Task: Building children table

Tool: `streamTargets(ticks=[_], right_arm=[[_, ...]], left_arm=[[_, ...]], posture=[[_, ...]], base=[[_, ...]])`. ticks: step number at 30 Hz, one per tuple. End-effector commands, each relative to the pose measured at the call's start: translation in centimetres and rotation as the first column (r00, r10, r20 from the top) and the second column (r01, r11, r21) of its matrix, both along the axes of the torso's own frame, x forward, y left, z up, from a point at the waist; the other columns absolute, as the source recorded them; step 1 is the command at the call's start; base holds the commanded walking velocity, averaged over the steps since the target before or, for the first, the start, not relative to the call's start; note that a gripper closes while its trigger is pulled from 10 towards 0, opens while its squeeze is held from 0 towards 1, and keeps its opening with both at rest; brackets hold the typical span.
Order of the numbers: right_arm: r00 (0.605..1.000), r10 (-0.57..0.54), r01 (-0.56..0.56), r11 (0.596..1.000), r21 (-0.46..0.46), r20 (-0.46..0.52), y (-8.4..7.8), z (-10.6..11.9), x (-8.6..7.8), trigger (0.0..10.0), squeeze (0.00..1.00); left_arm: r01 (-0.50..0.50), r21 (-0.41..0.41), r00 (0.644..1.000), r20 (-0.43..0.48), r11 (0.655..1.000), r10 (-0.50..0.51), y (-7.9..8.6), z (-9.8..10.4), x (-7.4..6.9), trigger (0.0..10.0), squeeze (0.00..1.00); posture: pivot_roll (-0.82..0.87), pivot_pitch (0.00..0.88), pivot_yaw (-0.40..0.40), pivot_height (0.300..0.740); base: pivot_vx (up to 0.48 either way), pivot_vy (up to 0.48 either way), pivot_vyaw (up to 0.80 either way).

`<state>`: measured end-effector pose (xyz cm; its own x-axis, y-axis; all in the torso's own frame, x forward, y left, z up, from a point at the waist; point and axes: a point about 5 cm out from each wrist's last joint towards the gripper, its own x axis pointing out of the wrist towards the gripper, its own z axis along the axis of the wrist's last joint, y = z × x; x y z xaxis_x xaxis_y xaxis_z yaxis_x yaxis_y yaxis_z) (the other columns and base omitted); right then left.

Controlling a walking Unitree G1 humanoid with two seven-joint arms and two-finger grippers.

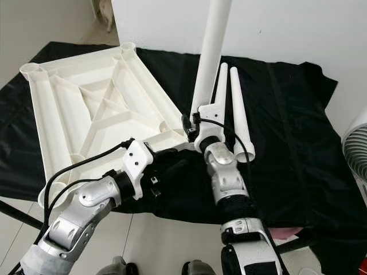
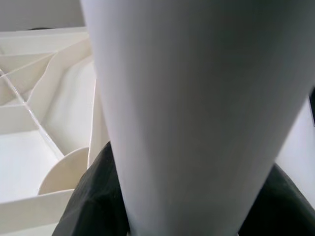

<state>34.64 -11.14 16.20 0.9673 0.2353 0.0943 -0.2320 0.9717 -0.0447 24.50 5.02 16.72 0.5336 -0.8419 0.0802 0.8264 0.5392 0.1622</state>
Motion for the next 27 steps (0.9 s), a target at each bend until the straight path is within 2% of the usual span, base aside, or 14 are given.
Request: streamTargets(ticks=[1,5,7,12,18,19,20,21,24,27], right_arm=[[0.995,-0.082,0.081,0.997,-0.004,-0.061,0.5,-1.5,-1.1,10.0,0.0],[0.989,-0.138,0.139,0.99,0.012,-0.061,0.8,-1.5,-1.9,10.0,0.0],[0.98,-0.186,0.189,0.981,0.036,-0.071,1.4,-1.4,-3.1,10.0,0.0],[0.982,-0.164,0.168,0.985,0.042,-0.089,1.9,-1.6,-4.1,10.0,0.0],[0.981,-0.168,0.17,0.985,0.019,-0.094,1.5,-1.6,-4.3,10.0,0.0],[0.982,-0.168,0.17,0.985,0.018,-0.091,1.5,-1.6,-4.4,10.0,0.2],[0.982,-0.168,0.17,0.985,0.018,-0.091,1.5,-1.6,-4.4,10.0,0.2],[0.983,-0.163,0.165,0.986,0.022,-0.085,1.5,-1.6,-4.4,10.0,1.0],[0.987,-0.144,0.147,0.989,0.034,-0.075,1.6,-1.4,-4.2,10.0,1.0],[0.998,-0.056,0.06,0.995,0.078,-0.042,1.7,-0.7,-3.6,10.0,1.0]], left_arm=[[0.011,0.004,1.0,0.008,1.0,-0.011,-0.1,0.0,-0.2,10.0,0.0],[0.013,0.003,1.0,0.008,1.0,-0.013,-0.2,0.0,-0.2,10.0,0.0],[0.016,0.003,1.0,0.01,1.0,-0.016,-0.3,-0.1,-0.3,10.0,0.0],[0.017,0.003,1.0,0.011,1.0,-0.017,-0.3,0.0,-0.3,10.0,0.0],[0.019,0.005,1.0,0.012,1.0,-0.019,-0.3,0.0,-0.3,10.0,0.0],[0.018,0.006,1.0,0.013,1.0,-0.018,-0.2,0.0,-0.3,10.0,0.0],[0.018,0.006,1.0,0.013,1.0,-0.018,-0.2,0.0,-0.3,10.0,0.0],[0.017,0.007,1.0,0.014,1.0,-0.018,-0.2,0.0,-0.2,10.0,0.0],[0.017,0.008,1.0,0.015,1.0,-0.017,-0.2,0.0,-0.1,10.0,0.0],[0.016,0.013,1.0,0.019,1.0,-0.017,-0.1,0.0,-0.1,10.0,0.0]], posture=[[-0.06,0.084,0.0,0.74],[-0.06,0.084,0.0,0.74],[-0.06,0.08,-0.004,0.74],[-0.06,0.076,-0.008,0.74],[-0.06,0.076,-0.008,0.74],[-0.06,0.074,-0.005,0.74],[-0.06,0.074,-0.005,0.74],[-0.06,0.076,-0.006,0.74],[-0.06,0.077,-0.006,0.74],[-0.06,0.079,-0.006,0.74]], base=[[0.0,0.0,0.0],[0.0,0.0,0.0],[0.0,0.0,0.0],[0.0,0.0,0.0],[0.0,0.0,0.0],[0.0,0.0,0.0],[0.0,0.0,0.0],[0.0,0.0,0.0],[0.0,0.0,0.0],[0.0,0.0,0.0]])
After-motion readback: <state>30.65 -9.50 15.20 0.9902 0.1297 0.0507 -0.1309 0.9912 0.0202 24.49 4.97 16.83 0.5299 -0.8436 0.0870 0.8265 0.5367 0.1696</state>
